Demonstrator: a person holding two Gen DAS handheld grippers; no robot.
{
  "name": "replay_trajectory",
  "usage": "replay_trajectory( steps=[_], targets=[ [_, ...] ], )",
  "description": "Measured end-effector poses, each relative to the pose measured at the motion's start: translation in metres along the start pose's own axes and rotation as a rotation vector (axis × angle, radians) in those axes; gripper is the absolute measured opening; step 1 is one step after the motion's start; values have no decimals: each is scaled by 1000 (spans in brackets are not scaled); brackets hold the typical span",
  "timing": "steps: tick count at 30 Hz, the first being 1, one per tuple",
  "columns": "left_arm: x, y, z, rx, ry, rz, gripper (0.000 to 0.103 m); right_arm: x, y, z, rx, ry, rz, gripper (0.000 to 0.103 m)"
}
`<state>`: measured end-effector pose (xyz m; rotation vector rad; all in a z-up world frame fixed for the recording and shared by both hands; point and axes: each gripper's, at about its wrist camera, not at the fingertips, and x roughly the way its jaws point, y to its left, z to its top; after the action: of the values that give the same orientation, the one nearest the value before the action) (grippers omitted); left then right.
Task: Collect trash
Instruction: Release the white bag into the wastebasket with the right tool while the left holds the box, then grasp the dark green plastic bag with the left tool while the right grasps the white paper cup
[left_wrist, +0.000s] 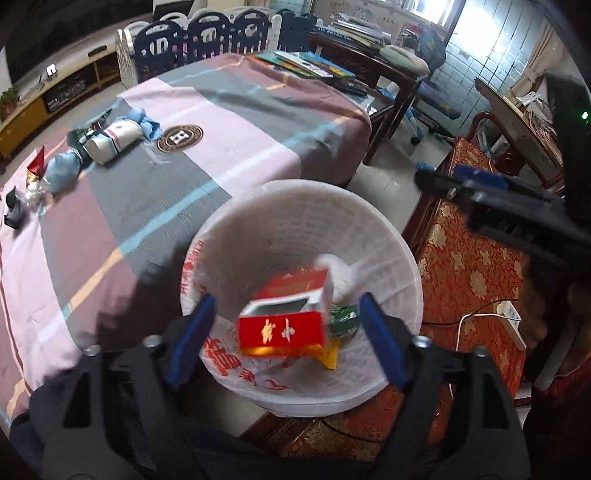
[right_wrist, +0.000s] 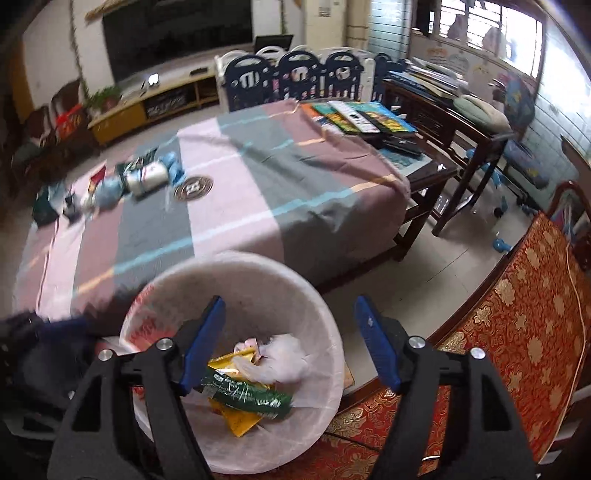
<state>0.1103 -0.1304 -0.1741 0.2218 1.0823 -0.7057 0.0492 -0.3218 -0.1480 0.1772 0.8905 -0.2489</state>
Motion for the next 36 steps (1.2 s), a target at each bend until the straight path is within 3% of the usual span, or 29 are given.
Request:
replay_trajectory(
  steps=[5, 9, 14, 17, 22, 29, 32, 34, 35, 36],
  targets=[
    [-4, 27, 2, -89, -23, 0, 93, 5, -7, 2, 72, 1, 26, 75],
    [-12, 95, 2, -282, -91, 246, 93, 18, 5, 3, 88, 29, 65, 75],
    [-28, 206, 4, -533, -151, 448, 92, 35, 24, 5, 58, 53, 93, 75],
    [-36, 272, 17, -630, -180, 546, 92, 48, 33, 8, 55, 70, 103, 75],
    [-20, 357, 60, -605, -169, 648, 92, 72, 48, 13, 57, 120, 124, 75],
    [41, 426, 98, -574, -68, 631, 93, 103, 64, 24, 56, 179, 128, 75],
    [52, 430, 94, -546, -50, 692, 49, 111, 84, 39, 36, 178, 158, 75],
    [44, 425, 84, -548, -99, 687, 44, 113, 99, 54, 10, 155, 184, 75],
    [38, 421, 77, -558, -115, 683, 33, 116, 111, 64, -4, 135, 211, 75],
    [31, 417, 69, -574, -126, 675, 33, 121, 121, 74, -9, 115, 244, 75]
  ],
)
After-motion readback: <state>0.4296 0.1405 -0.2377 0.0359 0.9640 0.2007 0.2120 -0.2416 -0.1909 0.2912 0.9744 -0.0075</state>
